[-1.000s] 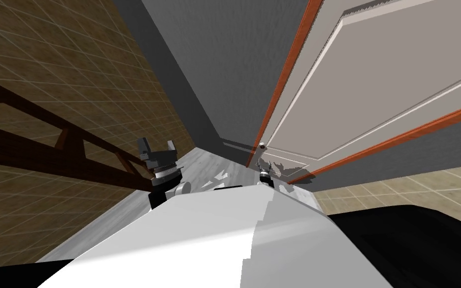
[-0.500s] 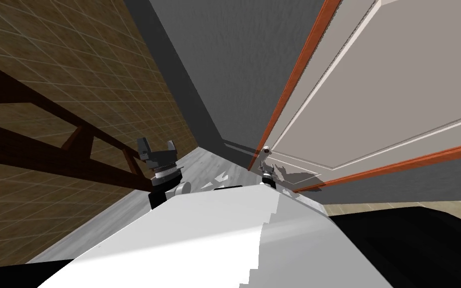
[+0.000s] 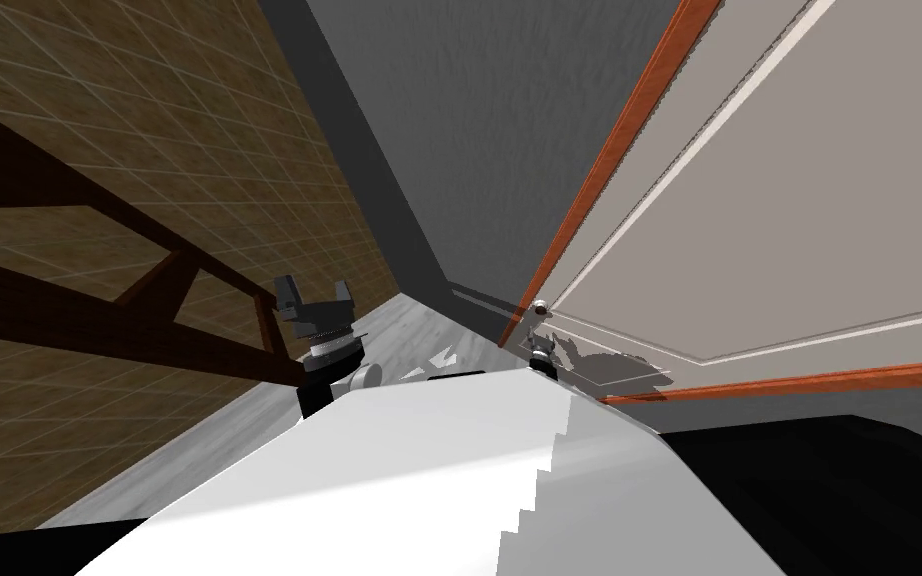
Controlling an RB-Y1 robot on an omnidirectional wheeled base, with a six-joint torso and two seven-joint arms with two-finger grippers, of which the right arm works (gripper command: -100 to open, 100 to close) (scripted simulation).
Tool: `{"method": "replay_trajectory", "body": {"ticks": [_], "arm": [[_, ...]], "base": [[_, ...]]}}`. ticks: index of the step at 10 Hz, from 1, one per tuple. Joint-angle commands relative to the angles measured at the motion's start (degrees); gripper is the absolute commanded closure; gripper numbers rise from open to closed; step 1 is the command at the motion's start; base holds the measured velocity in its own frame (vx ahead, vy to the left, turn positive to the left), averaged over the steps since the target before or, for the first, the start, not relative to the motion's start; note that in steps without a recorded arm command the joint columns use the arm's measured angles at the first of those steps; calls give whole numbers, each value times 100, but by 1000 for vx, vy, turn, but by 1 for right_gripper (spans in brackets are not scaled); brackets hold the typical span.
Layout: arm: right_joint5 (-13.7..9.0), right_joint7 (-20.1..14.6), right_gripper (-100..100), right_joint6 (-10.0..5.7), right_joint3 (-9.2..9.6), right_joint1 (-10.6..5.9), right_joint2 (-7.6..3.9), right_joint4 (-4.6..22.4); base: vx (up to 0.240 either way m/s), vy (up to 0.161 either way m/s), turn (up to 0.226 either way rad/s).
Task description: Pull the door open
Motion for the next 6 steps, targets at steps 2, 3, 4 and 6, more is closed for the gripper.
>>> {"method": "replay_trajectory", "body": {"ticks": [2, 3, 4, 6], "arm": [[-258, -247, -100, -99, 17, -56, -76, 281], [-203, -178, -100, -71, 7, 6, -67, 149], [-178, -297, -100, -80, 27, 4, -122, 216], [-132, -432, -100, -94, 55, -4, -182, 305]], "base": [[83, -64, 110], [37, -31, 20], [119, -39, -45], [196, -60, -31]]}}
